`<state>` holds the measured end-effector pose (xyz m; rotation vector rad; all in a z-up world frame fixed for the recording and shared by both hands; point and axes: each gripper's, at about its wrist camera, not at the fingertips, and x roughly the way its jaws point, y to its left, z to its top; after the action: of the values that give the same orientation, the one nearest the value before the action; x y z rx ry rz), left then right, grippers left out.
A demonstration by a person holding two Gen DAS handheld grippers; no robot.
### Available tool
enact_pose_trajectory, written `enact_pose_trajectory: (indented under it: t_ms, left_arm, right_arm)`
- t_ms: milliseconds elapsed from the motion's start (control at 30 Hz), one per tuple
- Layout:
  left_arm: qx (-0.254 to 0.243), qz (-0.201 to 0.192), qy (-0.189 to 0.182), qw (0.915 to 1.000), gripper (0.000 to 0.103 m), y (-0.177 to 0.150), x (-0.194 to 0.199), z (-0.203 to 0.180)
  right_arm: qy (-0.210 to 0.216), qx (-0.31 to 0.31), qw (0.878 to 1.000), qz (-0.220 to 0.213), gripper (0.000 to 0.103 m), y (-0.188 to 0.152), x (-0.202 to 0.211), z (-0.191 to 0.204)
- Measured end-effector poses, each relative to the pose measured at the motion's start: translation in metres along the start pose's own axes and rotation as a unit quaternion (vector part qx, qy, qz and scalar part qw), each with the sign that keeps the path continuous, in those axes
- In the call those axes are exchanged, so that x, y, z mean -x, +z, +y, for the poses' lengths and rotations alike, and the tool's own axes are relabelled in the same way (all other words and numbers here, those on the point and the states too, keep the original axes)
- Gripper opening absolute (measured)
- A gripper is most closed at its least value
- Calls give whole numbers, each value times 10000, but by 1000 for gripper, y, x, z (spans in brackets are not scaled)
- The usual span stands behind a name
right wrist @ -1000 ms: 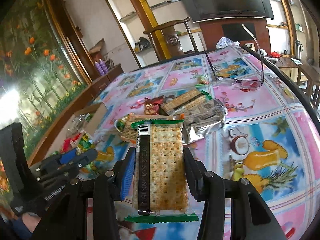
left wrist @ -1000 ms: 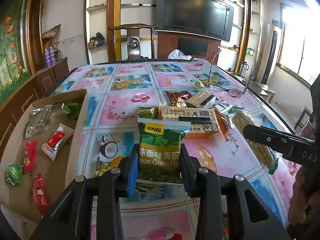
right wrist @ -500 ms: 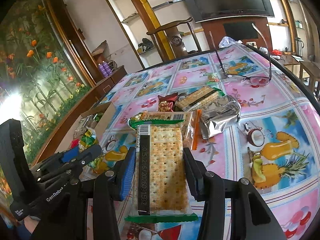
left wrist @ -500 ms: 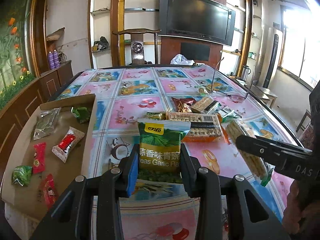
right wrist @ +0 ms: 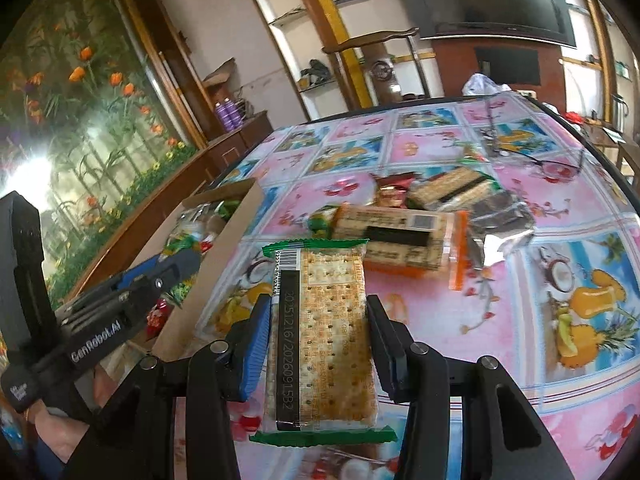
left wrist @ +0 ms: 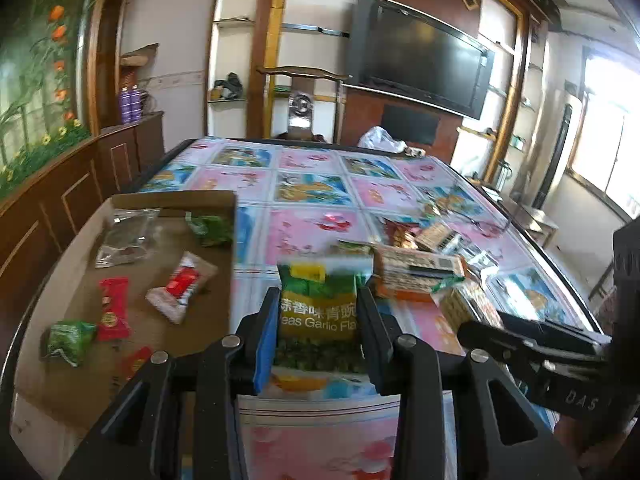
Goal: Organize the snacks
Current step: 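Lift and carry the peas bag and cracker pack over the box with both grippers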
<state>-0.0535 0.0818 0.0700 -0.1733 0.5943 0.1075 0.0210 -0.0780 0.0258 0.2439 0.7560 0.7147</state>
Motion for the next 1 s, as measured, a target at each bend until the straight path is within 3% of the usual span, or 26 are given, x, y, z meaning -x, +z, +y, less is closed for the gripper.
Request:
enact_pose_trajectory:
  t_ms: [300,567,667,1000]
  left_arm:
    - [591,-43,384,9975,36,-2,9,66]
    - [1449,185,829,9858,36,-16,6,144]
    - [1615,245,885,9826,36,-21,6,159]
    - [1887,315,577,9798,36,-23,3,173]
  right_arm:
    - [360,462,9980,239,50,13,-27,62]
    - [880,572,9932,510,50,22,-62,115]
    - [1005,482,9914,681,50,24,-85,131]
    - [958,326,9894,1042,50,17,-139,144]
